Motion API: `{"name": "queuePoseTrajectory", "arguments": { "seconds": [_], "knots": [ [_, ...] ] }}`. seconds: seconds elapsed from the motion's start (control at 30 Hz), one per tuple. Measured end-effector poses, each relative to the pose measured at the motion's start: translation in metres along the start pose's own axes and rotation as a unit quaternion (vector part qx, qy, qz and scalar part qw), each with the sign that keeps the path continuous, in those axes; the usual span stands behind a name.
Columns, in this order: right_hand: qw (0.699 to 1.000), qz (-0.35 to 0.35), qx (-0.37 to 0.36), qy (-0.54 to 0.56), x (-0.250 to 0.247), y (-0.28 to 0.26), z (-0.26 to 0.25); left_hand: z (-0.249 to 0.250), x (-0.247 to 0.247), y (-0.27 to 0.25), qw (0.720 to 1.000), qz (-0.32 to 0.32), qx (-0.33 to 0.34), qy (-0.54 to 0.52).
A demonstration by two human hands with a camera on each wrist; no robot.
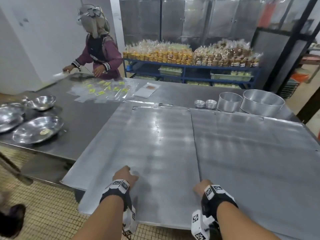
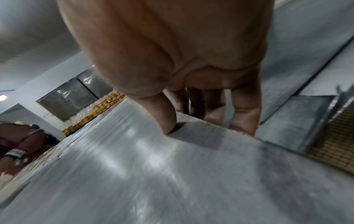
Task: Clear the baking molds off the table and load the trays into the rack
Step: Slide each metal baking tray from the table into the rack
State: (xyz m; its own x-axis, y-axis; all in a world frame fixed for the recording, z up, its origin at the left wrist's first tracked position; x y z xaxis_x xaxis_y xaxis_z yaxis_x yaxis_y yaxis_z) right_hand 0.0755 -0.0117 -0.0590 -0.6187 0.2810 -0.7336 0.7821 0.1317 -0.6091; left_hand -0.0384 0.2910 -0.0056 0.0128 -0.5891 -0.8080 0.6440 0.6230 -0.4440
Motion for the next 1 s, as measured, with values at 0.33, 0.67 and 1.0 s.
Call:
{"name": "queuePoseTrajectory", "arguments": {
  "seconds": [0.33, 0.67, 1.0],
  "knots": [
    [0.992, 0.039, 0.043, -0.114, -0.008, -0.038, 0.016, -0.104, -0.006, 0.021, 0.983, 0.0, -0.184, -0.027],
    [0.985, 0.125, 0.116, 0.039, 0.0, -0.086, 0.035, -0.115, -0.003, 0.008, 0.981, -0.048, -0.159, -0.103],
    [0.984, 0.108, 0.145, -0.008, 0.013, -0.138, 0.084, -0.109, 0.021, -0.007, 0.991, -0.061, -0.118, -0.002]
  ]
}}
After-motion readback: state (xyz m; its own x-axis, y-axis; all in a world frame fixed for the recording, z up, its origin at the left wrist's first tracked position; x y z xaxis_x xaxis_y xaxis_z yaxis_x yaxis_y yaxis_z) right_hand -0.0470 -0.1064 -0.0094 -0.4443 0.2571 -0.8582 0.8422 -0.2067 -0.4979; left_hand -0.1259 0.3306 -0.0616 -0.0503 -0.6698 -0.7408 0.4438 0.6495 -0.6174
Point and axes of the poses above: each hand's wrist, its own y-axis towards the middle knuckle, its own x-axis out of the palm, z = x × y, the point moved 5 cm from there along y, towards the middle knuckle, and after that the axes turned 1 degree about -z, right-handed, at the moved point
